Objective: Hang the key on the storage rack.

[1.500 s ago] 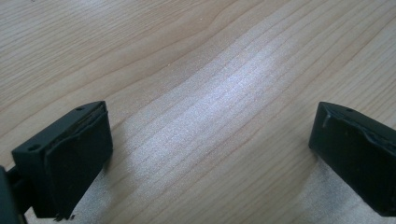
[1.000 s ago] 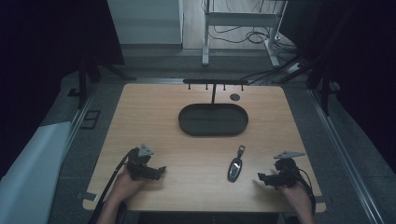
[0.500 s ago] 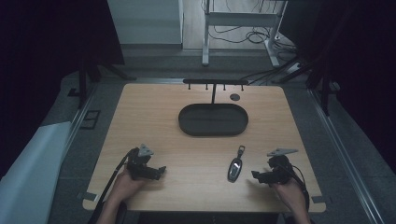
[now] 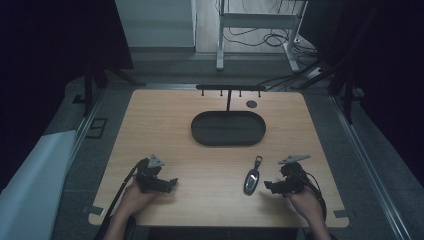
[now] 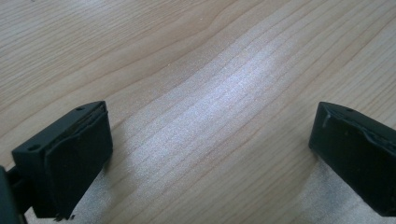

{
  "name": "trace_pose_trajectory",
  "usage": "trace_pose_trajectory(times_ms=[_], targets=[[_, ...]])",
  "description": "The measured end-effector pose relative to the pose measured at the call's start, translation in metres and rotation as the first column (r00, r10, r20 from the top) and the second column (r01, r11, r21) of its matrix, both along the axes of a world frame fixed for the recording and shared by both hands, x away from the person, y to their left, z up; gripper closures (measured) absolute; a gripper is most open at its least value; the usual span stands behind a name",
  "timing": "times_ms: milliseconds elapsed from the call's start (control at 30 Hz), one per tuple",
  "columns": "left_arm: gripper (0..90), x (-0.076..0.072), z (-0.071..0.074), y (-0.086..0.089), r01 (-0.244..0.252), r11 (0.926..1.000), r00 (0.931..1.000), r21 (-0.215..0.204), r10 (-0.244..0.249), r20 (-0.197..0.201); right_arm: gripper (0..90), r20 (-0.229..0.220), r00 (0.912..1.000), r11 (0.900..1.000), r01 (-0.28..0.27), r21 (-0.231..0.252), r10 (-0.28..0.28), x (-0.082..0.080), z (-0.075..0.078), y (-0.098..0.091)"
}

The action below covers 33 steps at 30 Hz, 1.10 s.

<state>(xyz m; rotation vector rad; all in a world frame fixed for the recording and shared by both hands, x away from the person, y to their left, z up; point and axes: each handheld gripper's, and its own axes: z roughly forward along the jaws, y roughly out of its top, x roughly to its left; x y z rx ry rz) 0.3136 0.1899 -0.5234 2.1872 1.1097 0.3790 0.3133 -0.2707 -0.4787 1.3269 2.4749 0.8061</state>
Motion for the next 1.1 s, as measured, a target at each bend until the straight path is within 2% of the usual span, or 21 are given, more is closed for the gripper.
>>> trace_pose_trajectory(times_ms=[500,933,967,1033,1100], targets=[[0.0,0.000,0.000,0.000,0.004,1.0000,1.0000,0.006,-0.004,-0.001,13.3,-0.027,0.9983,0.9986,-0.052,-0.012,0.052,0.007,0.000,0.024],[0.0,0.000,0.000,0.000,0.003,1.0000,1.0000,0.005,-0.003,-0.001,13.3,-0.034,0.9920,0.9924,-0.122,-0.013,0.122,0.015,0.006,0.066],[0.0,0.000,0.000,0.000,0.004,1.0000,1.0000,0.005,-0.004,-0.001,13.3,-0.030,0.9899,0.9902,-0.139,-0.016,0.138,0.017,0.007,0.075],[0.0,0.000,0.000,0.000,0.004,1.0000,1.0000,0.005,-0.004,-0.001,13.3,-0.030,0.9891,0.9893,-0.144,-0.021,0.144,0.017,0.006,0.079],[0.0,0.000,0.000,0.000,0.004,1.0000,1.0000,0.005,-0.004,-0.001,13.3,-0.034,0.9871,0.9859,-0.158,-0.054,0.157,0.019,0.004,0.089]])
